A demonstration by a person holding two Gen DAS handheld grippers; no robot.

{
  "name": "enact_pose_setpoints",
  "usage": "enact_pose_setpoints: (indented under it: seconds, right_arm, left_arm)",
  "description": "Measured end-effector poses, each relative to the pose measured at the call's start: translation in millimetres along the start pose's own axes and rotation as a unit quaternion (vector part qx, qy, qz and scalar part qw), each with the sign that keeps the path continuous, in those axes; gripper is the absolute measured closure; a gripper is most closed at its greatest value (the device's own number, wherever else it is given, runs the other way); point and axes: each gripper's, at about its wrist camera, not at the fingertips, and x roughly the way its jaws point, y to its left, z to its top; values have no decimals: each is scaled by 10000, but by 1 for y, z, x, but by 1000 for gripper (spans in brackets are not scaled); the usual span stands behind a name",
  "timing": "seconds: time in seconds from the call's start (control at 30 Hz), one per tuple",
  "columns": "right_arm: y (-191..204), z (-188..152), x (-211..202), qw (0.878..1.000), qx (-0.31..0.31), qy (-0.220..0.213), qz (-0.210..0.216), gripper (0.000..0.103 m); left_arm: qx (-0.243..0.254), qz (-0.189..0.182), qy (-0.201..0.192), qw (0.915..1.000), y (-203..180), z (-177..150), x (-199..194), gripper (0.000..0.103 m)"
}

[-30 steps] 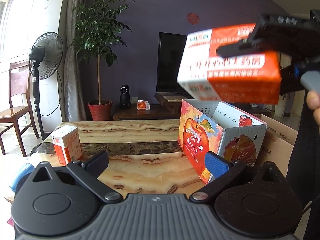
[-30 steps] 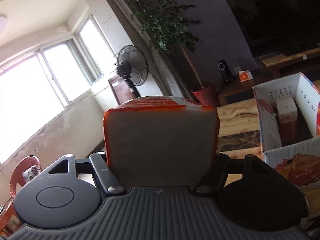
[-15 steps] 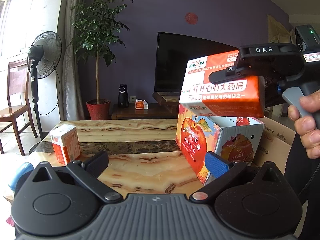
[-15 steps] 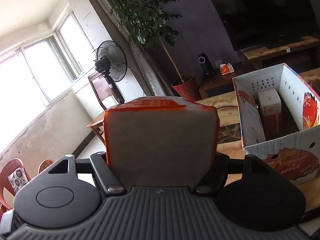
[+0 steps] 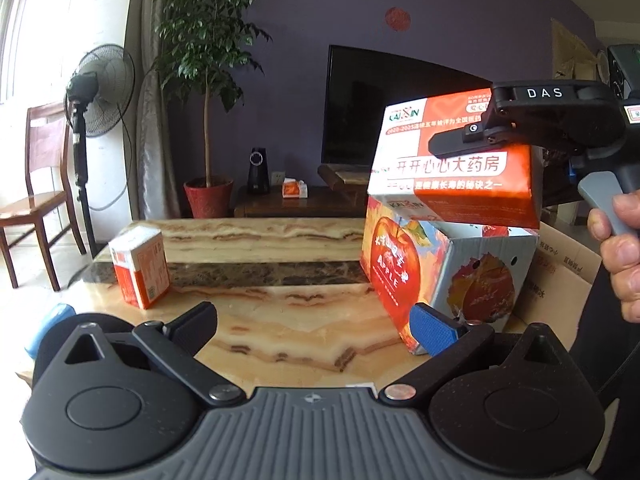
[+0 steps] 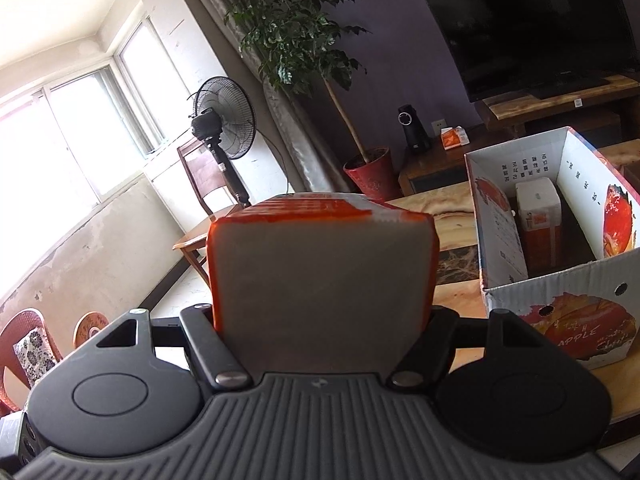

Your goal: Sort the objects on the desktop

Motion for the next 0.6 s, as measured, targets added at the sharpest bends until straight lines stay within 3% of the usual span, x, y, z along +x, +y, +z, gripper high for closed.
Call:
enact_pose_setpoints:
  seconds: [0.2,0.6]
  right_arm:
    - [5,-3,1,9999,-86,77,47,30]
    - [3,-4,1,9999,-128,102,-19,30]
  left_arm:
    - [-131,82,521,9985,-5,-1,6,1]
    - [-184,120,494,9985,-10,1,-3,1]
